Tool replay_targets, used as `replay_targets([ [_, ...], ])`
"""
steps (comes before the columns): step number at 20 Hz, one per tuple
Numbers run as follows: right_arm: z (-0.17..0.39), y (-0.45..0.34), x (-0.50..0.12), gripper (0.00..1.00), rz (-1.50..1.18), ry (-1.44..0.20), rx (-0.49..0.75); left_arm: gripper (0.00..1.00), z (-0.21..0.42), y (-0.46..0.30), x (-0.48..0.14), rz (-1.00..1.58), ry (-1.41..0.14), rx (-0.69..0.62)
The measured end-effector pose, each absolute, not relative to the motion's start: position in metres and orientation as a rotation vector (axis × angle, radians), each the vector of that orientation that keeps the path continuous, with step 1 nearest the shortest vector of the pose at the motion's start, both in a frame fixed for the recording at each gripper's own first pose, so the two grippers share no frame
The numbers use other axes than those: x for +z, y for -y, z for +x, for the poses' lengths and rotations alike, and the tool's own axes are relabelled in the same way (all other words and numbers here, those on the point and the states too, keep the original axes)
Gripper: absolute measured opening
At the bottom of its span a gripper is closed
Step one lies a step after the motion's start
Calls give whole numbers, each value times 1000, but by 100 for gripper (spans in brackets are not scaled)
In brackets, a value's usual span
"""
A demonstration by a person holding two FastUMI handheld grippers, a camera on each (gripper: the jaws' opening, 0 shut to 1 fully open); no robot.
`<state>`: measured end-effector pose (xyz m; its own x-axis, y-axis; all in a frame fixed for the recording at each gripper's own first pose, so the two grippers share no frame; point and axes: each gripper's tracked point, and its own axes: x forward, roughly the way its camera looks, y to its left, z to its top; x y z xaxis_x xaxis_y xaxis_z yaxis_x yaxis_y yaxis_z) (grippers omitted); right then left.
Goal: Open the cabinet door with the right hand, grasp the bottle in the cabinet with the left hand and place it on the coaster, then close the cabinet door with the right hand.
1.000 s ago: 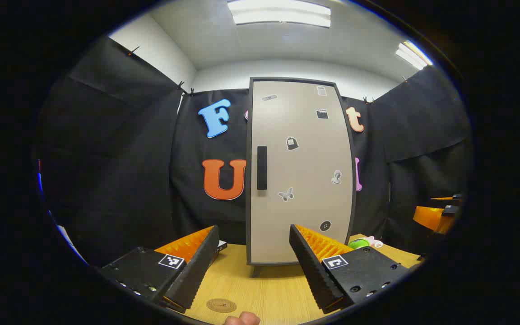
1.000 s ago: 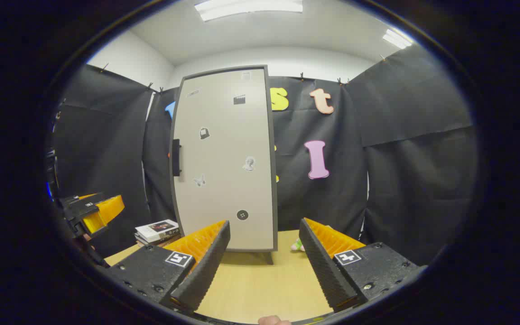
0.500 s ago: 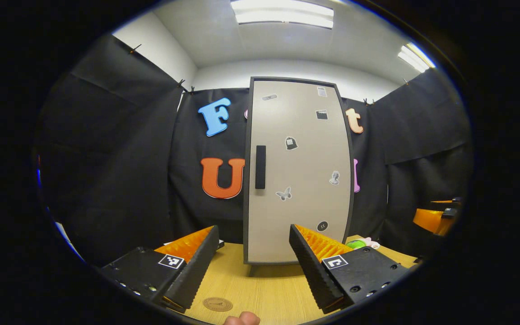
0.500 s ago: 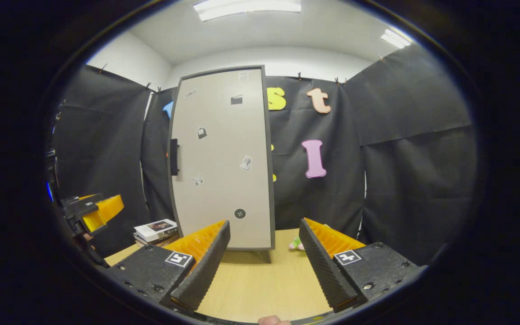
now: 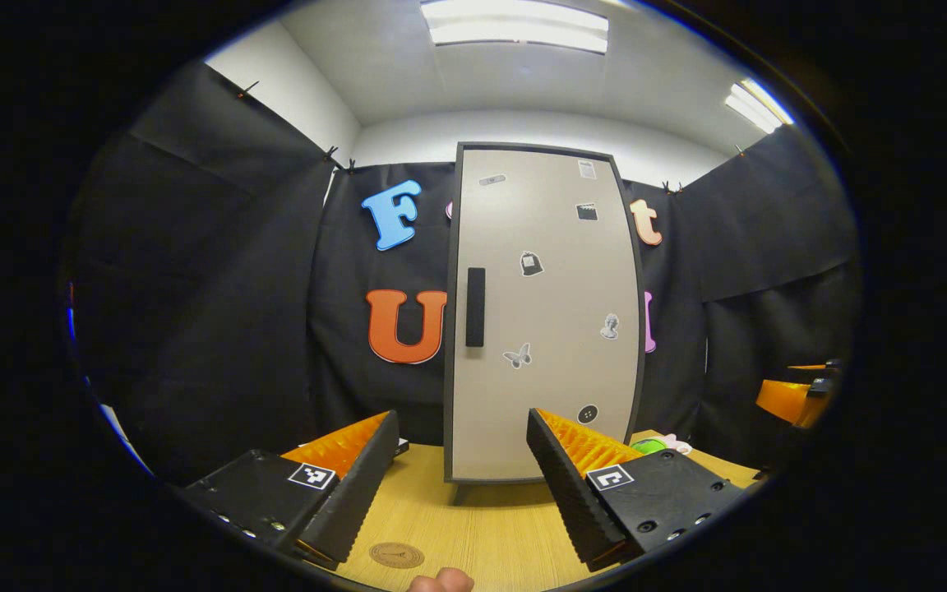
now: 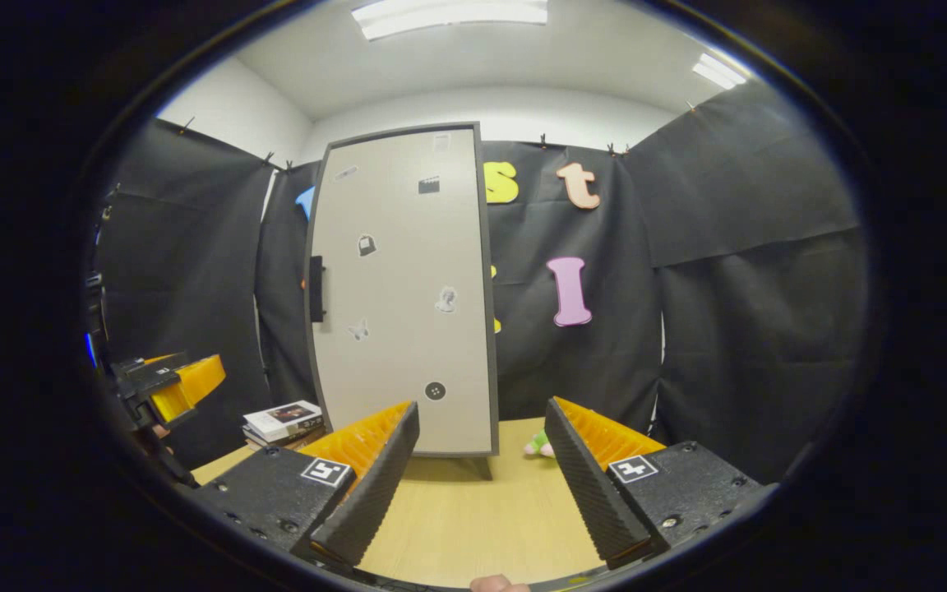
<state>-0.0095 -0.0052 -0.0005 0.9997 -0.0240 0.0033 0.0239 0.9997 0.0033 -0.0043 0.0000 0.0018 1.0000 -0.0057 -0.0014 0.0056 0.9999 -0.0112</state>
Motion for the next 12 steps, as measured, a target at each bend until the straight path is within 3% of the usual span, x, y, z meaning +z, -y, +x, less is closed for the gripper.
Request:
replay_targets([
  [12,-5,2,-4,99,0,-8,-10,95,-5,0,-1,-15,-9,-5],
])
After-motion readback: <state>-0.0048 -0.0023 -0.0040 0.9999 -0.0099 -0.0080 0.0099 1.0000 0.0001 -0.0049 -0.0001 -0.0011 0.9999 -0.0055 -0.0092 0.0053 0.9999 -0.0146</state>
